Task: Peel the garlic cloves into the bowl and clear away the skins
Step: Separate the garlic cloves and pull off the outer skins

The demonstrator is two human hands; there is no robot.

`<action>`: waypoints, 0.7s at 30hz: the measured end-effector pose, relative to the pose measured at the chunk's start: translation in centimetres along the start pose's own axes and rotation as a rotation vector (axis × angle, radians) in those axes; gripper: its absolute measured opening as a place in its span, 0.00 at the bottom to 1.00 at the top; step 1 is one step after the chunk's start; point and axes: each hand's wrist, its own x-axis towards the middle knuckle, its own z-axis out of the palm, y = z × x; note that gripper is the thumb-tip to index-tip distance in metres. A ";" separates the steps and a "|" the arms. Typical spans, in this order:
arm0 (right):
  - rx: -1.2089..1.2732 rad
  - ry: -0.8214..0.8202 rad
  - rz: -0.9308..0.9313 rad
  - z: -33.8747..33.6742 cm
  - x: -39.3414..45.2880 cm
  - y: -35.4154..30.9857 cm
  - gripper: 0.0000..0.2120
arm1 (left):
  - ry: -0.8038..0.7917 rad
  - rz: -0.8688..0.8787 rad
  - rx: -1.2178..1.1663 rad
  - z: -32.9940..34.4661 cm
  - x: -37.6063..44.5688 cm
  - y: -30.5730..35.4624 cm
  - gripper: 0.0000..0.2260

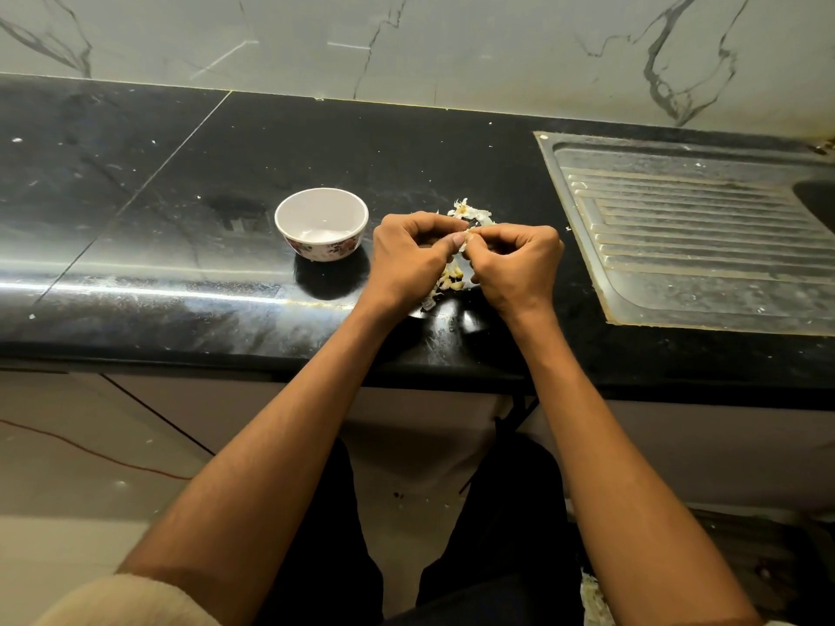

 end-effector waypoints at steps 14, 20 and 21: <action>-0.047 0.067 0.021 -0.1 0.7 0.1 0.06 | 0.058 -0.028 -0.023 0.0 0.0 -0.1 0.09; -0.191 0.086 0.007 0.4 1.7 0.8 0.15 | 0.083 0.002 0.021 0.0 -0.1 0.1 0.09; -0.215 0.078 0.013 0.3 1.8 0.8 0.11 | 0.084 0.008 0.026 0.0 -0.1 0.1 0.08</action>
